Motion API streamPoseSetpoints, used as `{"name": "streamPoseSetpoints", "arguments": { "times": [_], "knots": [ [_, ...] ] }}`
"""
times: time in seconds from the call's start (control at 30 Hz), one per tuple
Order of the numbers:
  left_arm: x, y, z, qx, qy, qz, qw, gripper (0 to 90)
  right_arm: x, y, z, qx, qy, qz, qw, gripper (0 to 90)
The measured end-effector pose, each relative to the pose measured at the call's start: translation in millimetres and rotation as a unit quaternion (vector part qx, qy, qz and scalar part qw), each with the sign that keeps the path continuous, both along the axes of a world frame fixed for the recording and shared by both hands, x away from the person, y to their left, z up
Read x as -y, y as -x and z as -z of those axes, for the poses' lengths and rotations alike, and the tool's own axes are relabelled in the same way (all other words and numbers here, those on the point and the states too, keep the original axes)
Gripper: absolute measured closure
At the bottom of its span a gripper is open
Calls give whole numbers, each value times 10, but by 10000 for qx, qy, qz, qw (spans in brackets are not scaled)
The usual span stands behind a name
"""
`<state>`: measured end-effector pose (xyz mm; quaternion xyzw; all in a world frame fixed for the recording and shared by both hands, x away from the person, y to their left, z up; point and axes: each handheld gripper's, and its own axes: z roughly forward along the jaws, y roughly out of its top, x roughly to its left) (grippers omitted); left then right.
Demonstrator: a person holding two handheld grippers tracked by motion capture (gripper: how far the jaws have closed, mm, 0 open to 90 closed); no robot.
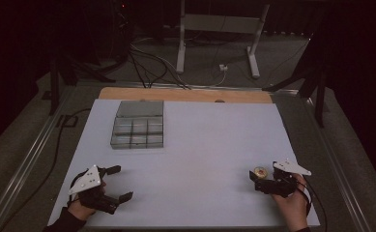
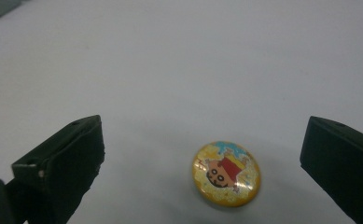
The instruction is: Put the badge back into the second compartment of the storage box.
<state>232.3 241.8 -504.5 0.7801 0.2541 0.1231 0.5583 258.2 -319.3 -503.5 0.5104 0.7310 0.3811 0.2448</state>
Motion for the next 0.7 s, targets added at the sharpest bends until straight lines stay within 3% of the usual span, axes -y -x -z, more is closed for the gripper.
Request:
{"name": "streamPoseSetpoints", "arguments": {
  "times": [0.27,0.5,0.7],
  "knots": [
    [4,-2,3,-30,-2,4,10000,5,-10,-61,86,-272,154,60,9995,8],
    [8,-2,1,-30,4,7,10000,5,-8,-93,116,-310,416,59,9986,75],
    [8,-3,1,-38,6,13,10000,5,-1,-100,100,-287,463,133,9984,144]
  ]
}}
